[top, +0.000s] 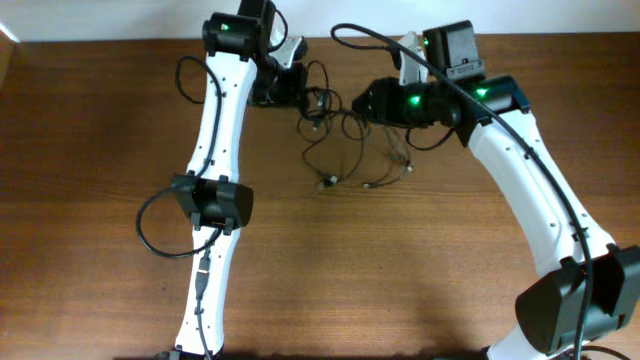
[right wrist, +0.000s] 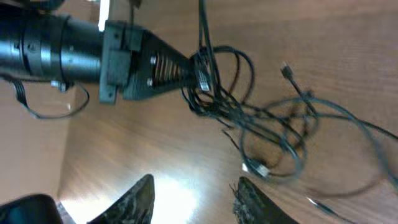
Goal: Untangle cables
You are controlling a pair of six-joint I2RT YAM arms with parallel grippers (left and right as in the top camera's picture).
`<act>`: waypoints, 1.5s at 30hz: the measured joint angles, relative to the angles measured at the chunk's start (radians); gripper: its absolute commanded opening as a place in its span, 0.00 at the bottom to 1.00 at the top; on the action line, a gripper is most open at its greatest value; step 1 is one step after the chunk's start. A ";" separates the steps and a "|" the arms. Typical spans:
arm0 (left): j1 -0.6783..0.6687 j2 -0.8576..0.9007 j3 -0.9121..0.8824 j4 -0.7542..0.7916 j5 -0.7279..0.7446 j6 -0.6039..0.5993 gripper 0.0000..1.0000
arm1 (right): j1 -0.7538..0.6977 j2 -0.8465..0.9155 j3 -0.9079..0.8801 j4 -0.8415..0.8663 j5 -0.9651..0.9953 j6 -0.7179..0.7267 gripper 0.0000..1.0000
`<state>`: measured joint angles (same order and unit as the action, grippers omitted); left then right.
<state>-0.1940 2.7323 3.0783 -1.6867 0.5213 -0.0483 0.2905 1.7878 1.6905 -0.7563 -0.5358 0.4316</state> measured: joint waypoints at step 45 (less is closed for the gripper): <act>0.002 -0.198 0.011 -0.001 0.243 0.131 0.00 | -0.503 -0.078 0.010 -0.255 -0.136 -0.250 0.70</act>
<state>-0.1921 2.5347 3.0894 -1.6875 0.7647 0.0826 -0.2127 1.7096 1.7004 -1.0111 -0.6716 0.1818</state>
